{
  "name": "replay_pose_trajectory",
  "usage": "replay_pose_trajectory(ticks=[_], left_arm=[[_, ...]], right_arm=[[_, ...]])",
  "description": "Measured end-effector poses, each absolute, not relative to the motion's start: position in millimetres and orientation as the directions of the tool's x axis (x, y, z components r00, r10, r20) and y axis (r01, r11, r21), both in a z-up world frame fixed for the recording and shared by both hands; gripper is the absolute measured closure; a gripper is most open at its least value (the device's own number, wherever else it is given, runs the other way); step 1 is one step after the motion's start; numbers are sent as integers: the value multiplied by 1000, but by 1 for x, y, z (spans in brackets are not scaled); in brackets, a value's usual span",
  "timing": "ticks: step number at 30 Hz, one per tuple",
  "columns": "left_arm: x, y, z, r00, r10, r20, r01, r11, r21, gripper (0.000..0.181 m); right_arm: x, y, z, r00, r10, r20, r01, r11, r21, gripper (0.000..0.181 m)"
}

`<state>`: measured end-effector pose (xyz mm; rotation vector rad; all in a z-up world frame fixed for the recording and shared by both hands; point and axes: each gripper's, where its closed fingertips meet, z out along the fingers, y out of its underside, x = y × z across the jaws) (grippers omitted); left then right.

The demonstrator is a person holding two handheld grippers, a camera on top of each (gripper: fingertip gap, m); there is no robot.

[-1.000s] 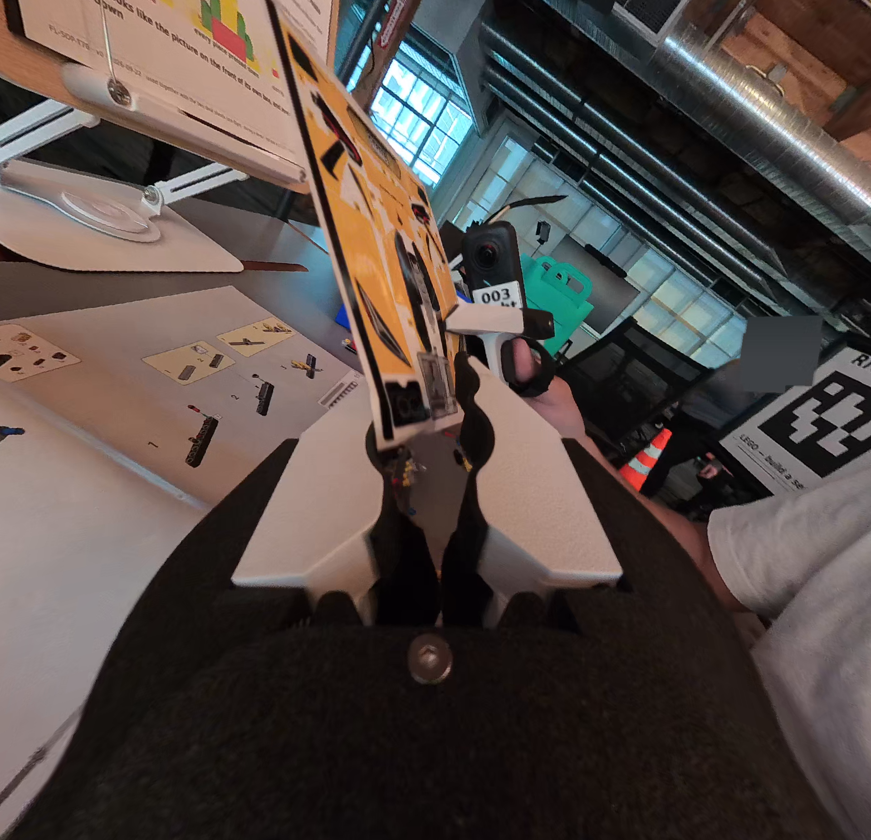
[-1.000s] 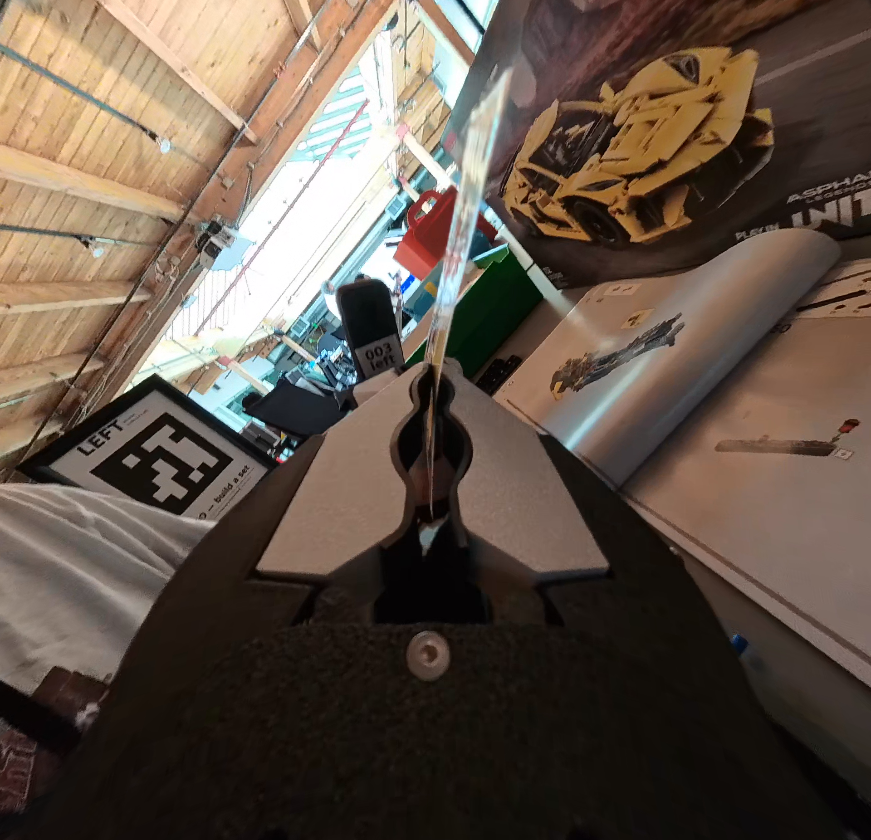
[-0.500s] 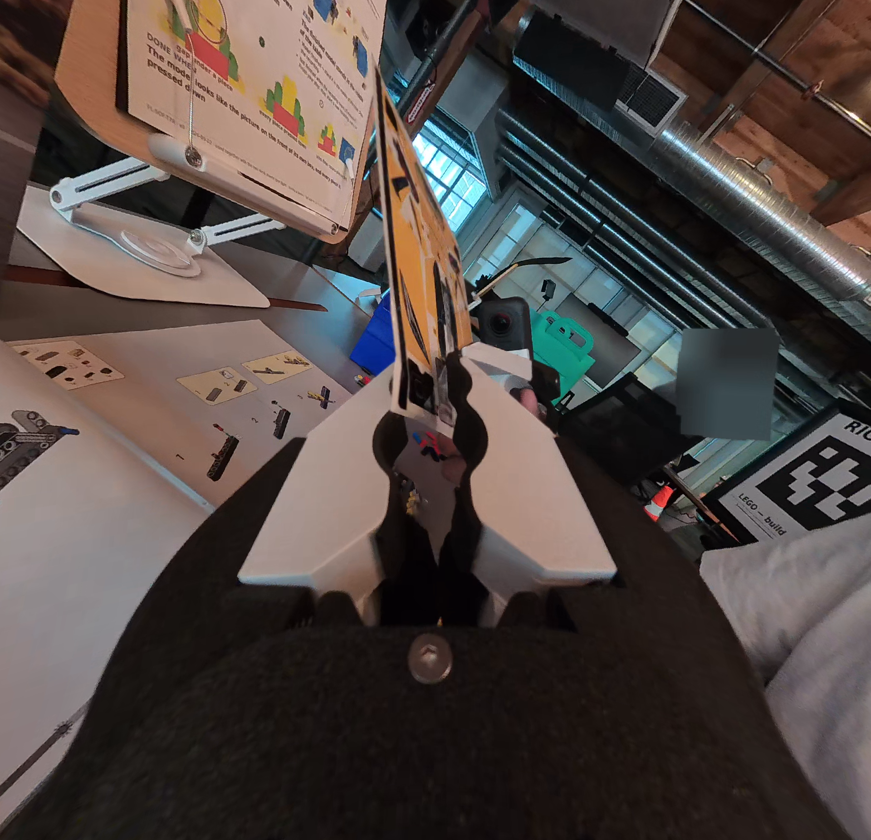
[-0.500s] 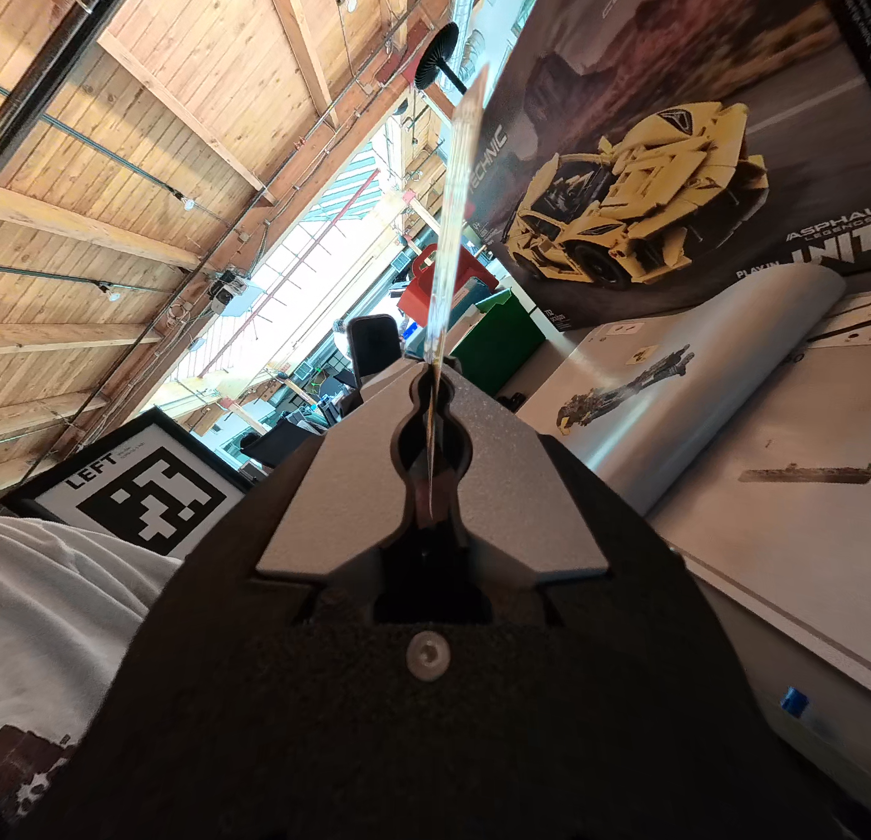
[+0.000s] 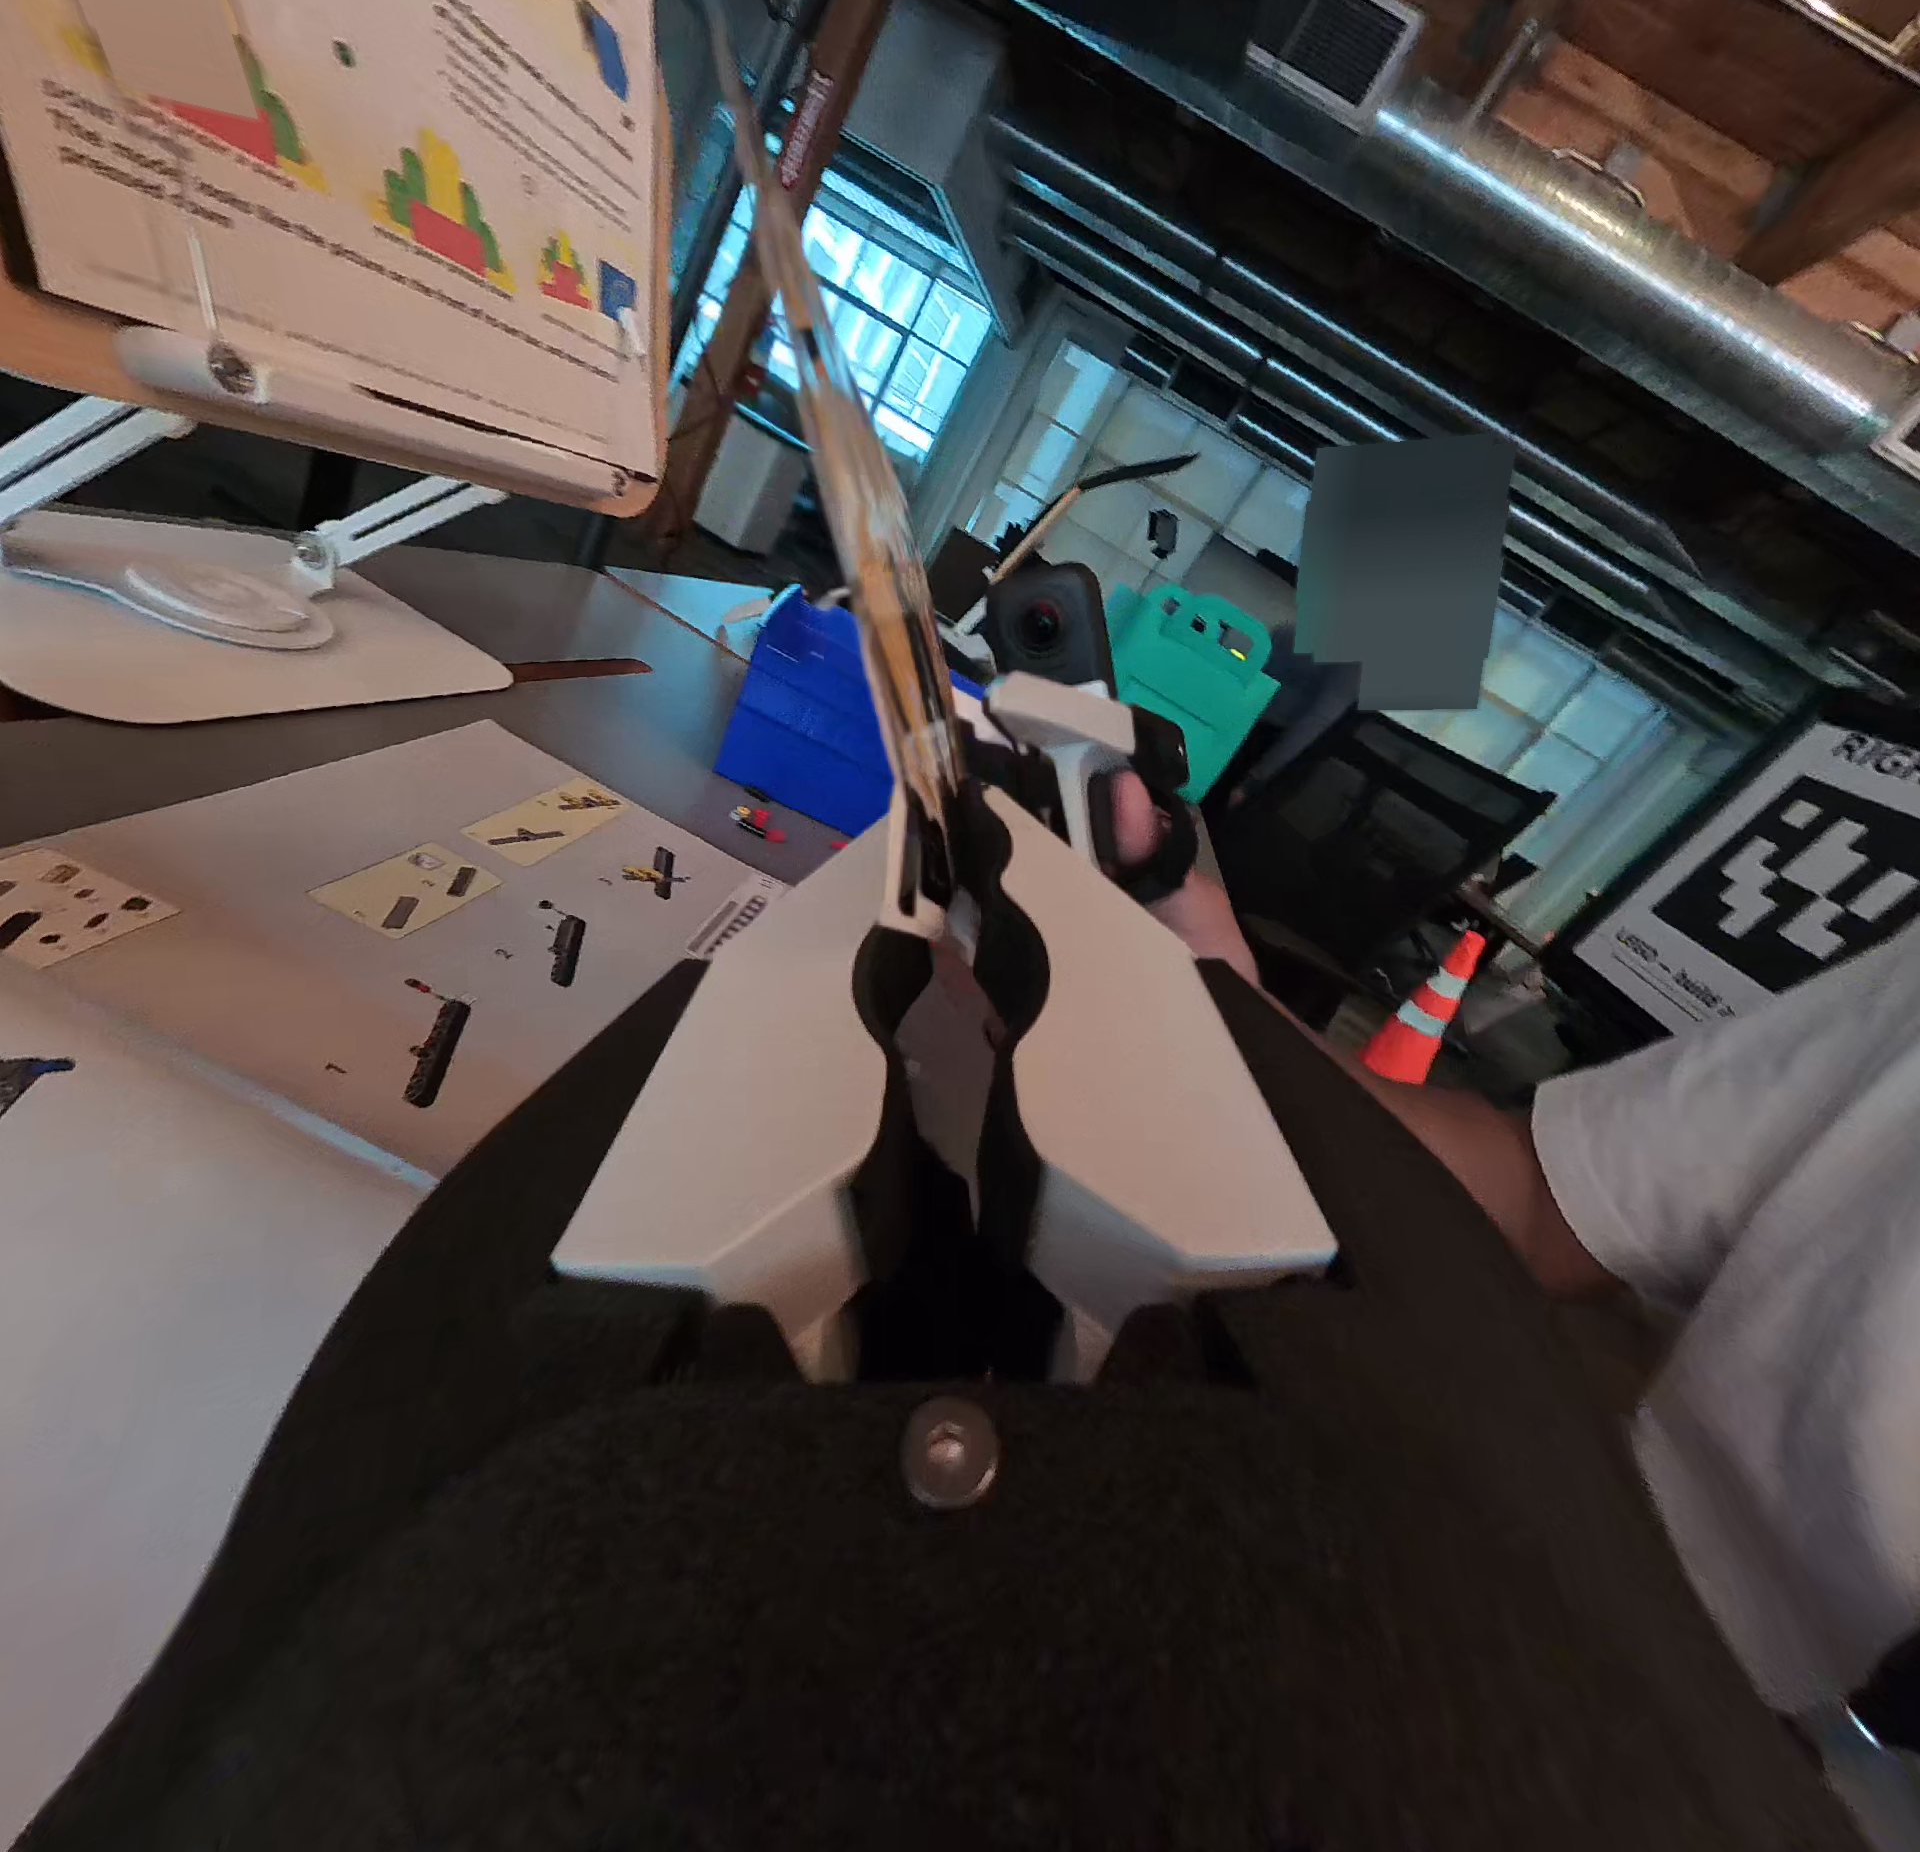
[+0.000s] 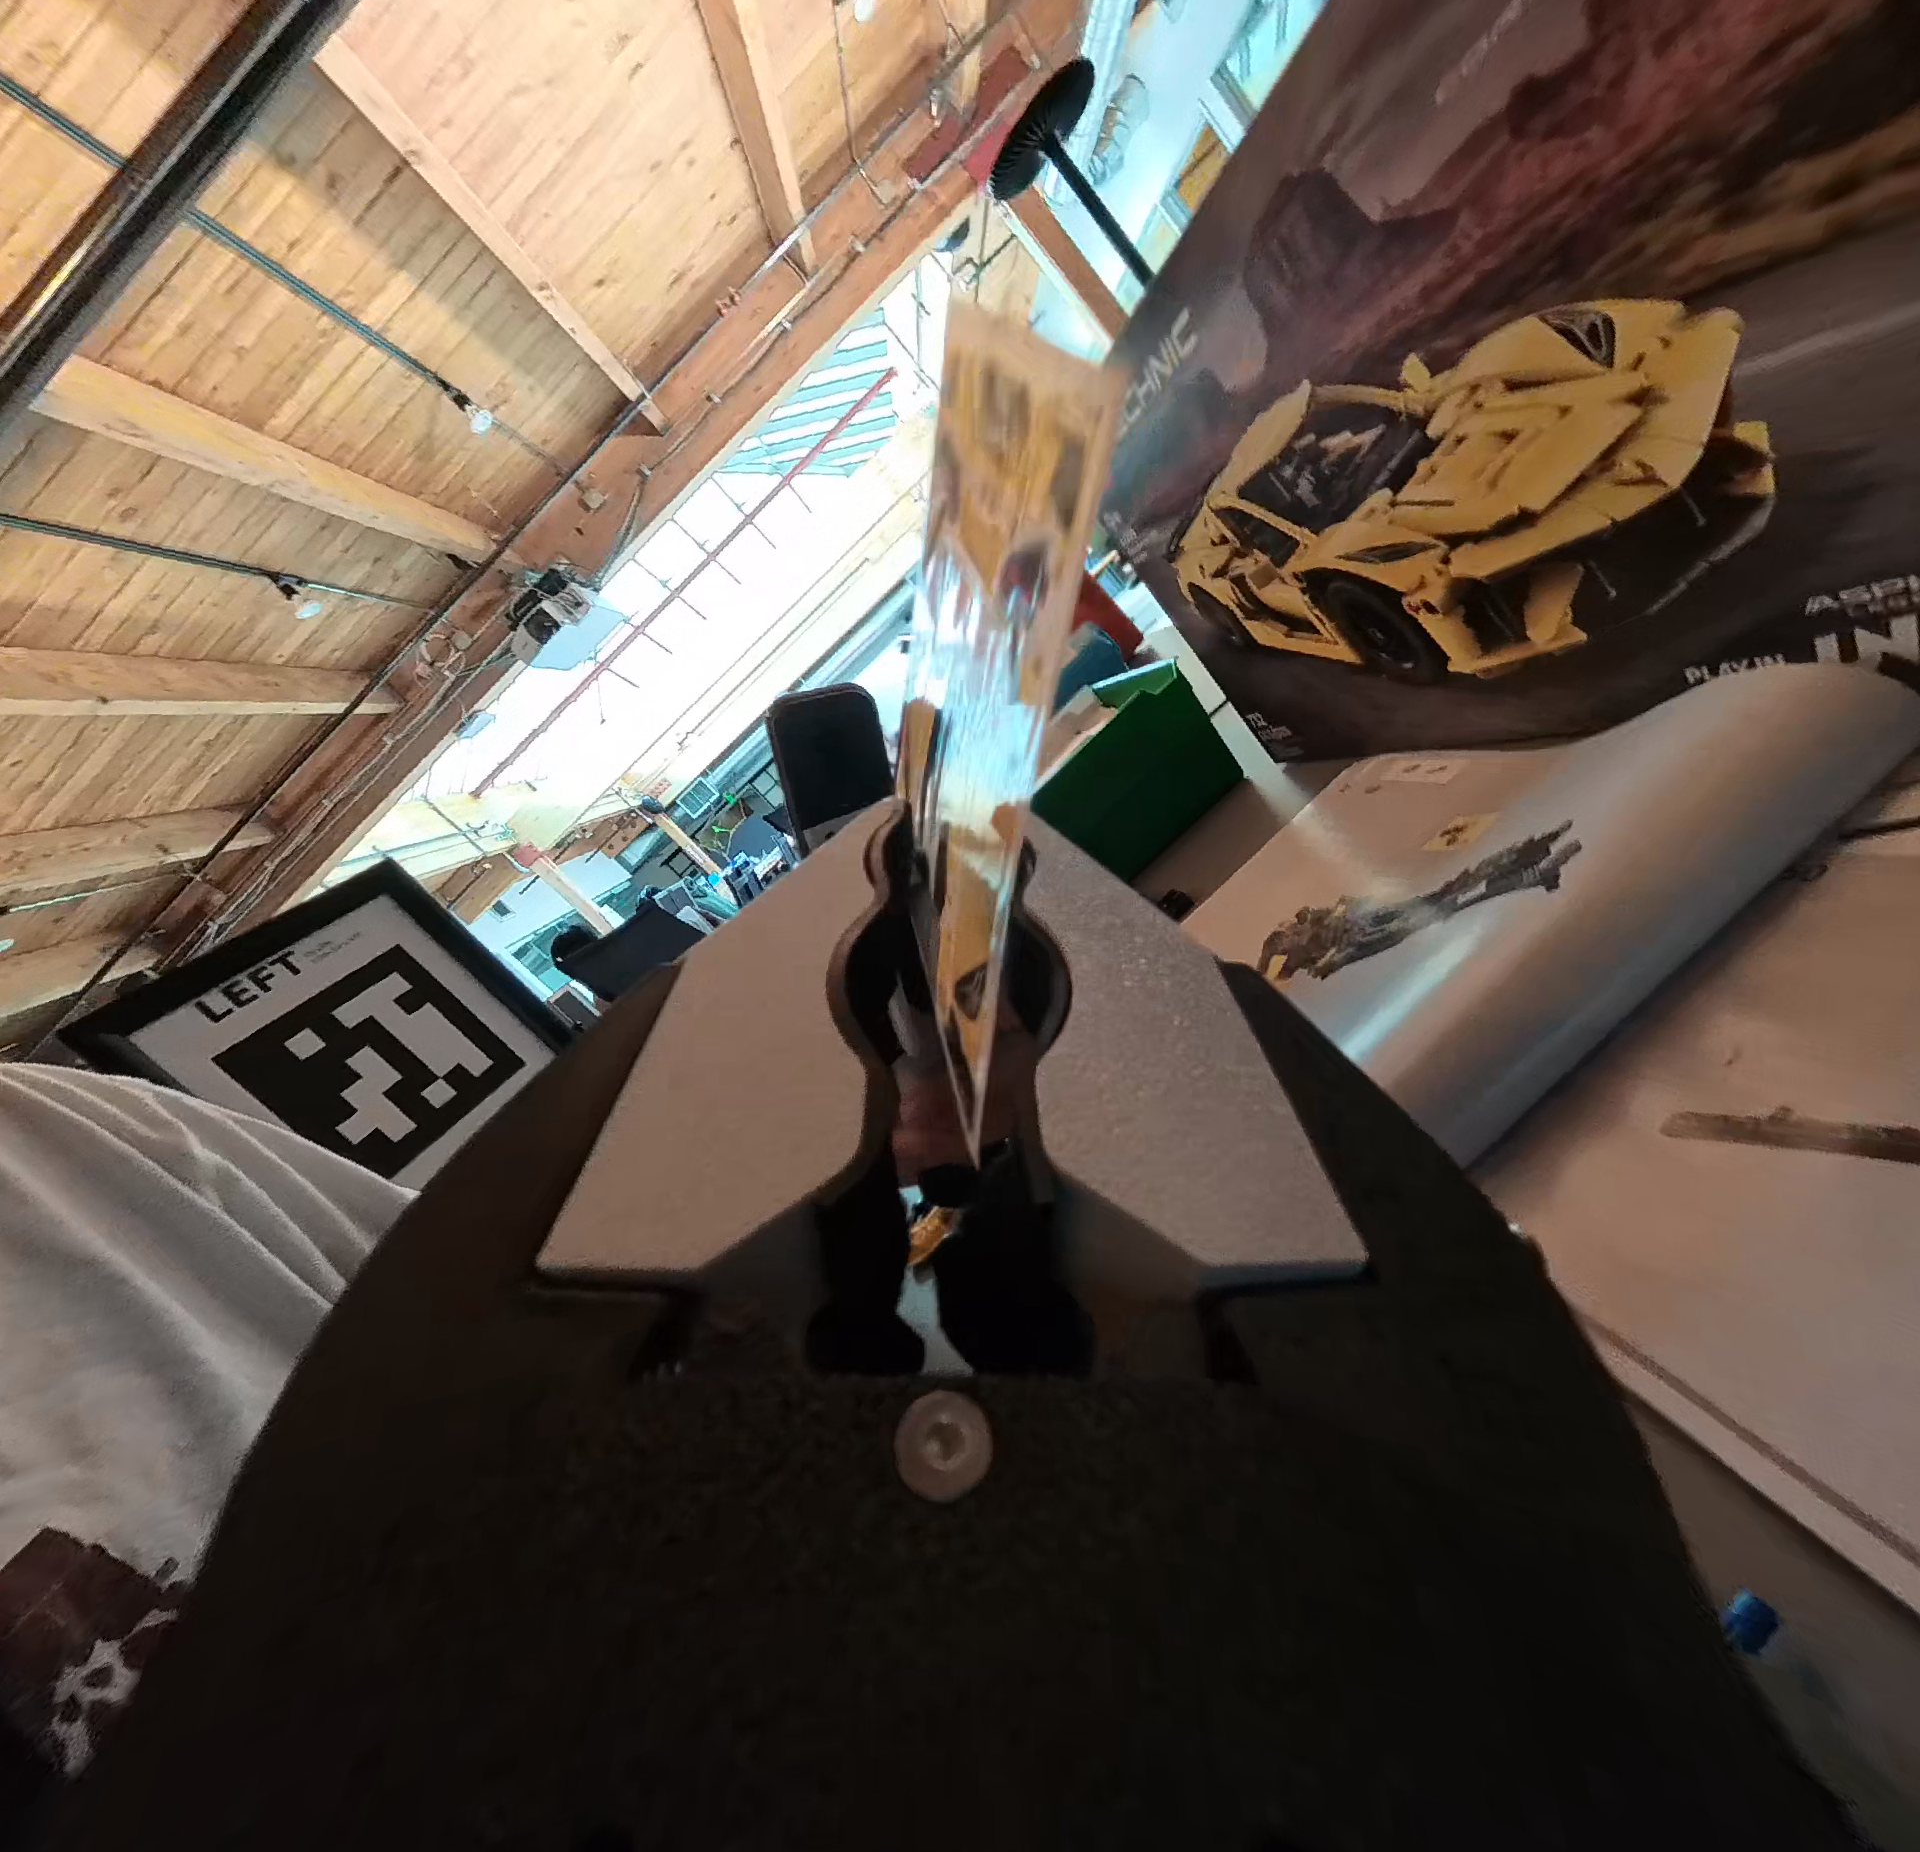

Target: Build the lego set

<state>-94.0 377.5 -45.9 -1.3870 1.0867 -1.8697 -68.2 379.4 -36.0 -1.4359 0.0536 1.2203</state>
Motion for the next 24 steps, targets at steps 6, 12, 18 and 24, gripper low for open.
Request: replay_pose_trajectory(ticks=[6, 12, 18, 24], left_arm=[[-100, 359, -51, -402, -758, 513, -160, -494, -855, 181], [-105, 365, -49, -397, -748, 532, -168, -511, -843, 181], [-108, 389, -36, -381, -699, 605, -69, -631, -773, 170], [-97, 379, -50, -334, -761, 557, -109, -555, -824, 168]], right_arm=[[-44, 371, -21, 416, 615, -669, -682, -276, -678, 169], [-54, 372, -34, 406, 597, -692, -629, -367, -686, 181], [-51, 379, -36, 358, 573, -737, -713, -342, -613, 181], [-44, 379, -33, 346, 570, -745, -753, -305, -583, 181]])
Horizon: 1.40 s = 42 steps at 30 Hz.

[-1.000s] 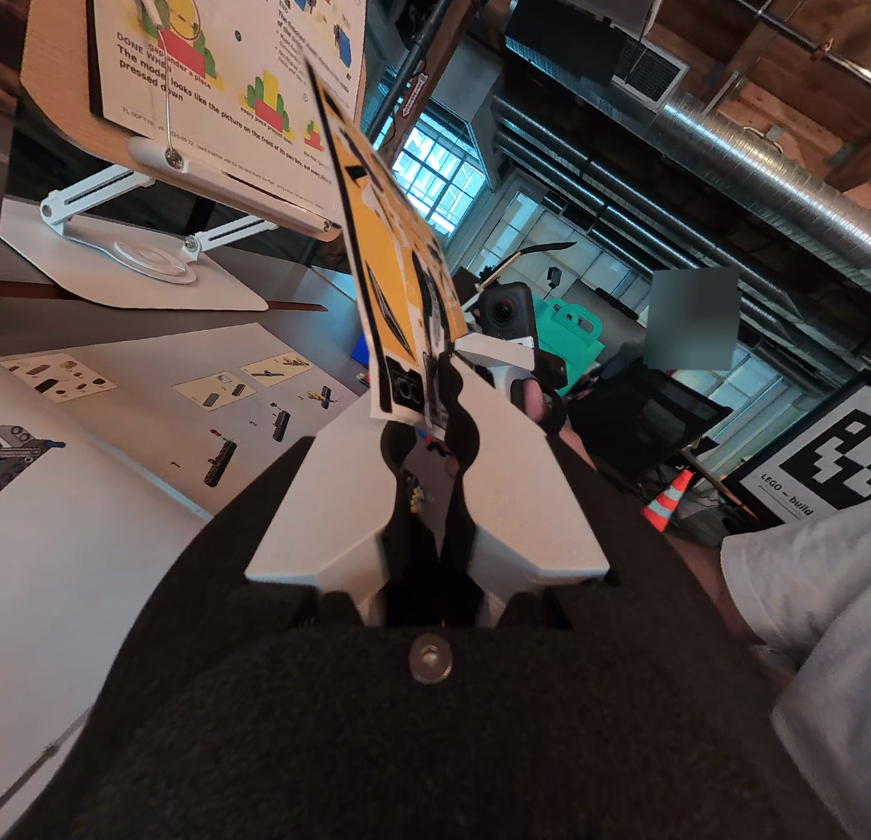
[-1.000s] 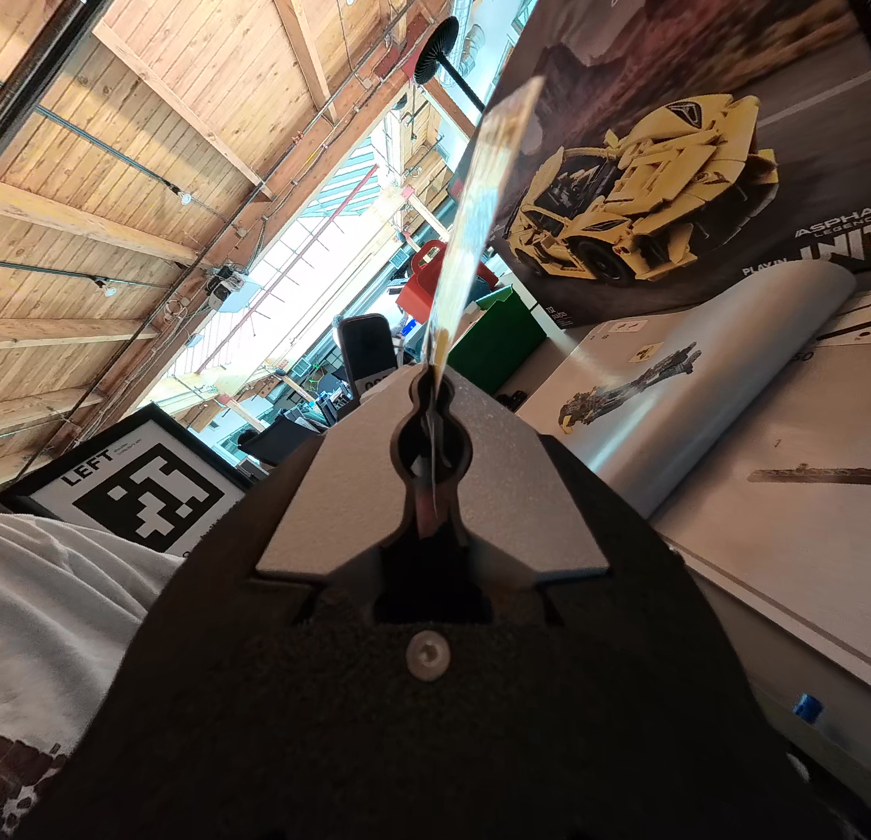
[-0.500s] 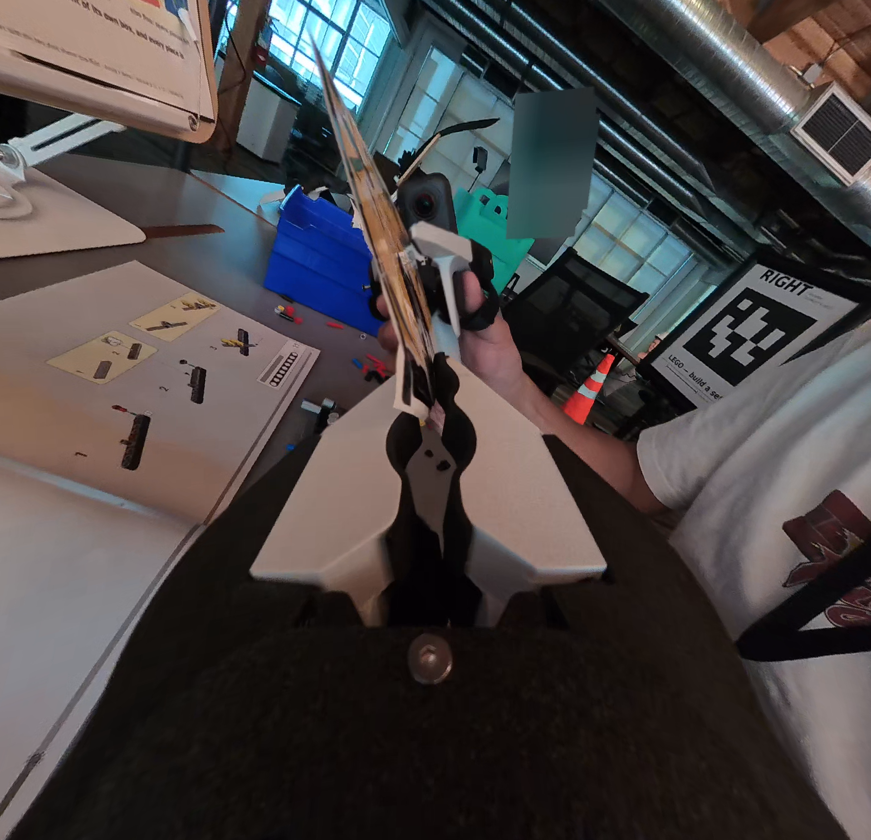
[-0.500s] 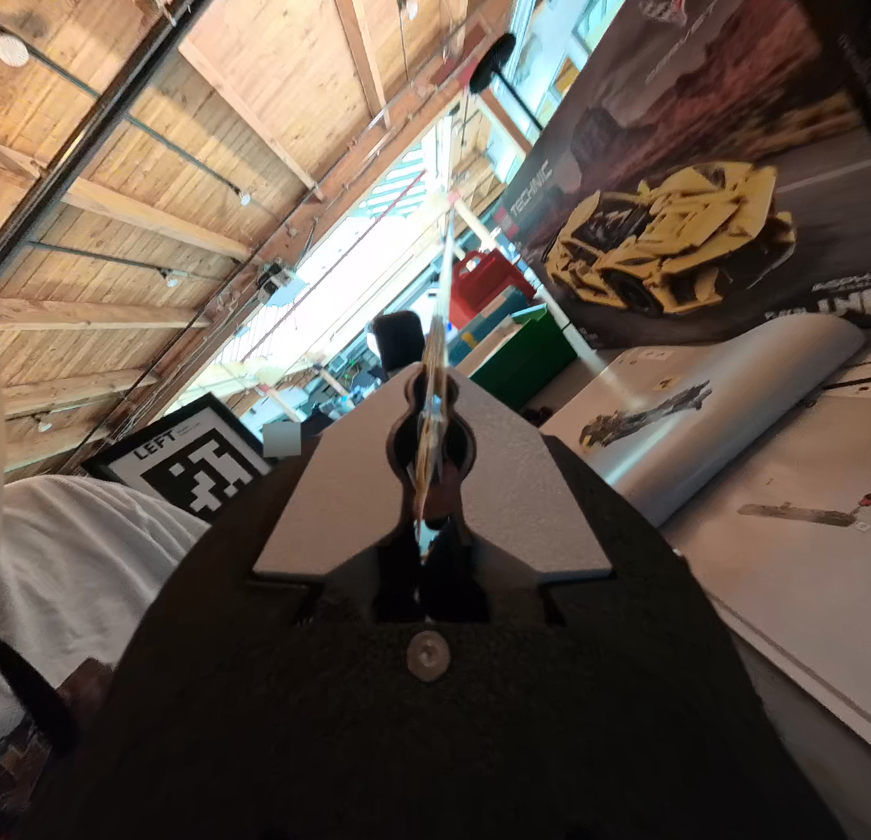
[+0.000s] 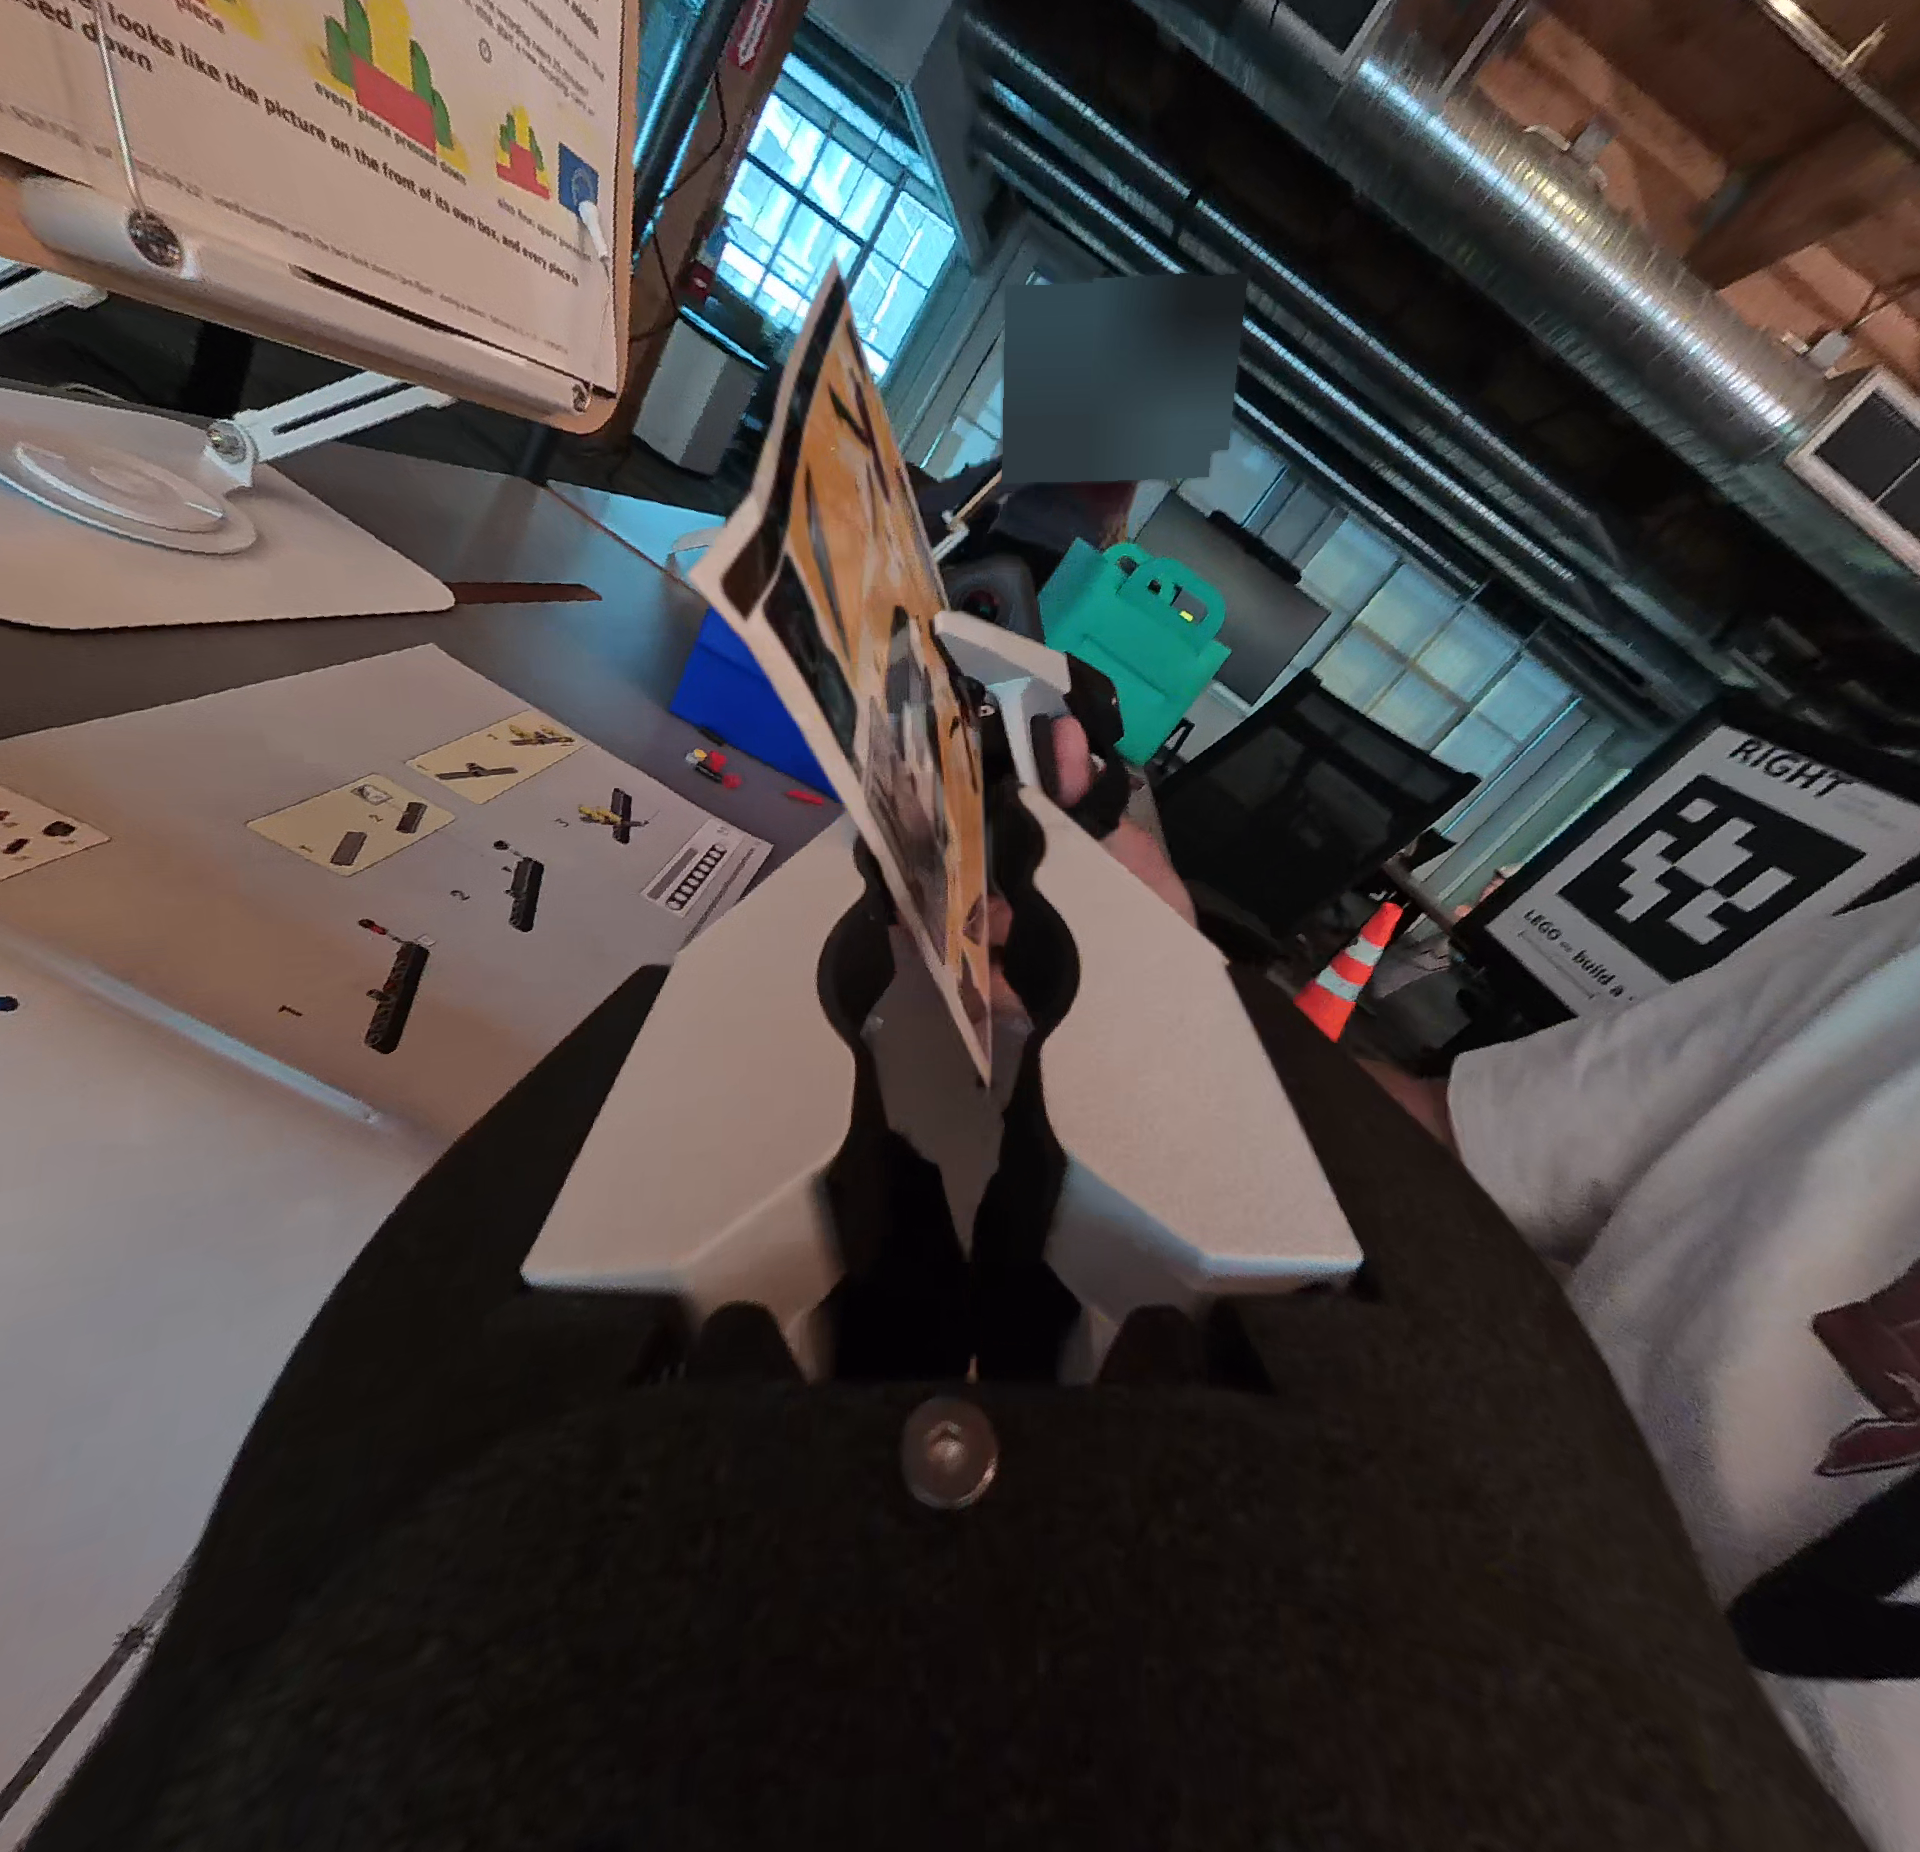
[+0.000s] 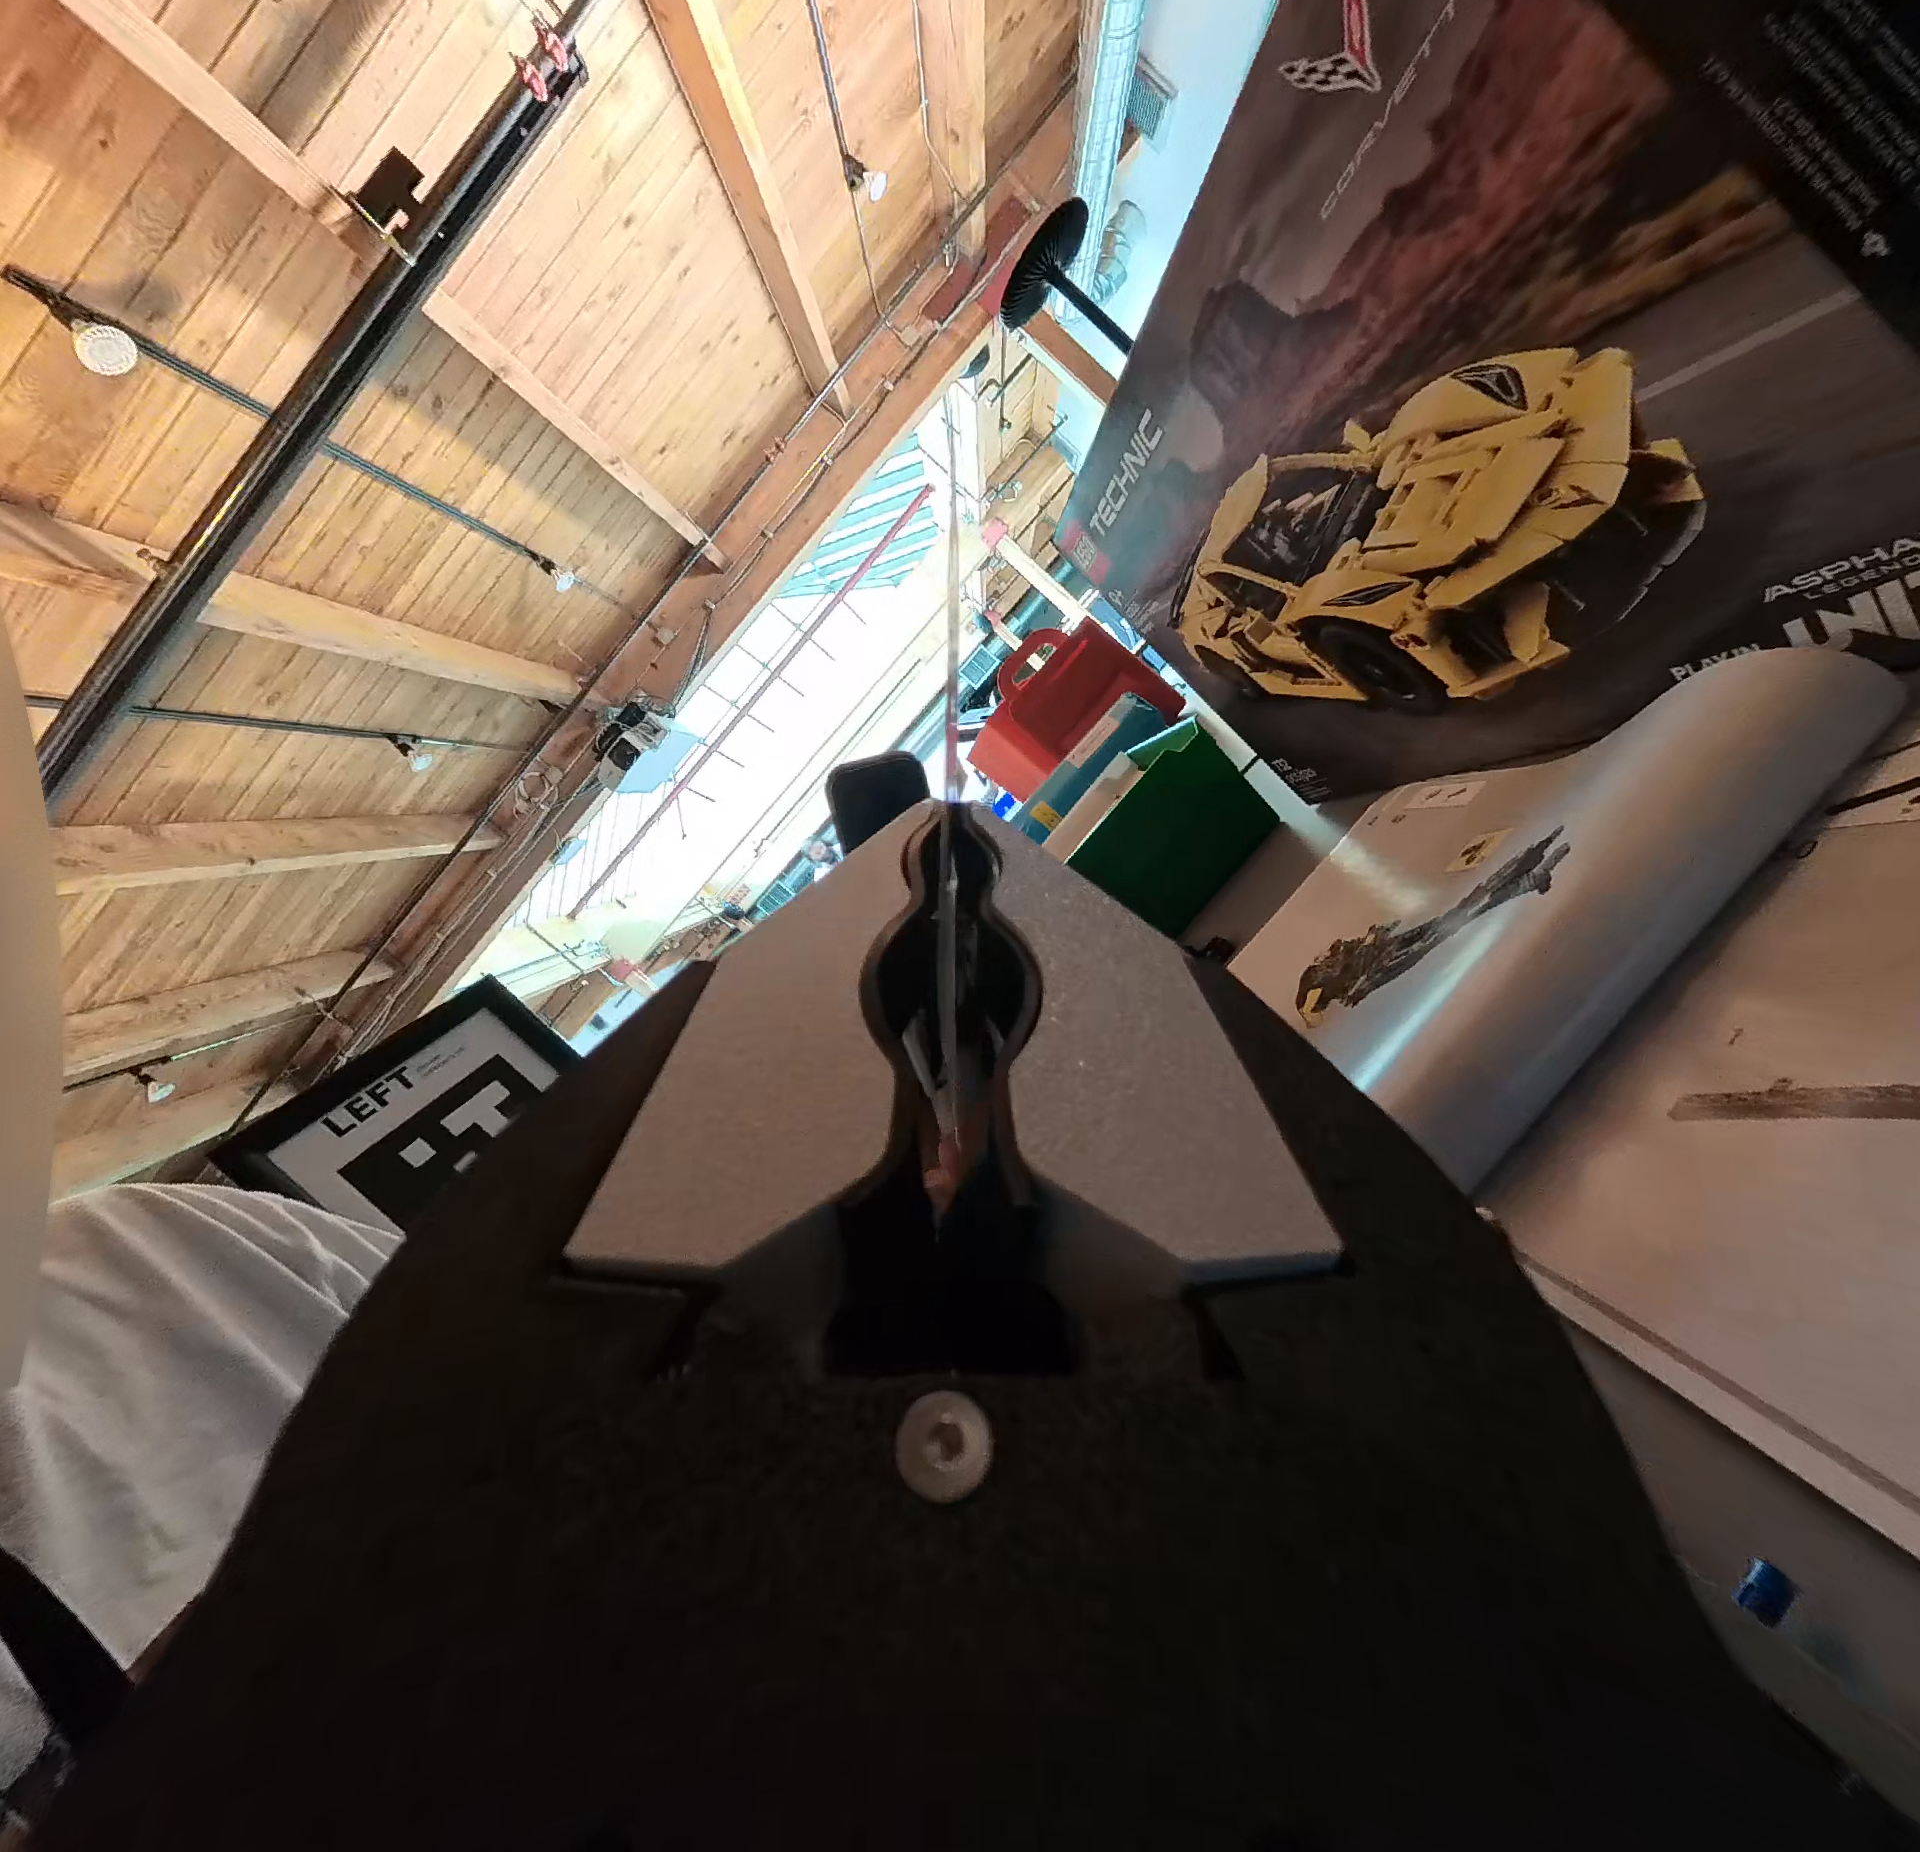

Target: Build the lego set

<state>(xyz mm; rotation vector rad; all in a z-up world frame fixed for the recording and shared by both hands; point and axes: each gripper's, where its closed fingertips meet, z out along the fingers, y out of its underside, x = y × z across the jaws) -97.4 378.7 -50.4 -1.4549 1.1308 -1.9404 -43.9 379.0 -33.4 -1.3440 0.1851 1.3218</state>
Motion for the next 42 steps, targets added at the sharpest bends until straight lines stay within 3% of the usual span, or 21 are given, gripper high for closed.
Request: replay_pose_trajectory(ticks=[2, 17, 26, 30, 32, 35, 38, 42], left_arm=[[-94, 379, -53, -312, -775, 549, -97, -549, -830, 177], [-94, 389, -55, -253, -796, 551, -76, -551, -831, 181], [-99, 394, -52, -225, -795, 564, -82, -561, -824, 181], [-102, 395, -48, -245, -771, 588, -79, -589, -804, 181], [-103, 396, -46, -250, -763, 596, -70, -600, -797, 181], [-105, 392, -43, -294, -738, 607, -75, -616, -785, 181], [-104, 384, -42, -325, -730, 602, -97, -607, -788, 181], [-103, 372, -43, -367, -729, 578, -125, -577, -807, 181]], right_arm=[[-46, 379, -34, 366, 569, -736, -738, -305, -602, 181], [-48, 380, -37, 449, 552, -702, -687, -289, -667, 181], [-46, 377, -31, 729, 500, -467, -461, -144, -875, 181], [-19, 368, -14, 892, 364, -268, -294, 18, -956, 150], [-24, 358, -3, 953, 296, -67, -97, 85, -992, 150], [-64, 356, -8, 945, 315, 91, 66, 91, -994, 160], [-90, 364, -32, 918, 356, 173, 179, 16, -984, 147], [-97, 368, -46, 895, 438, 84, 131, -80, -988, 132]])
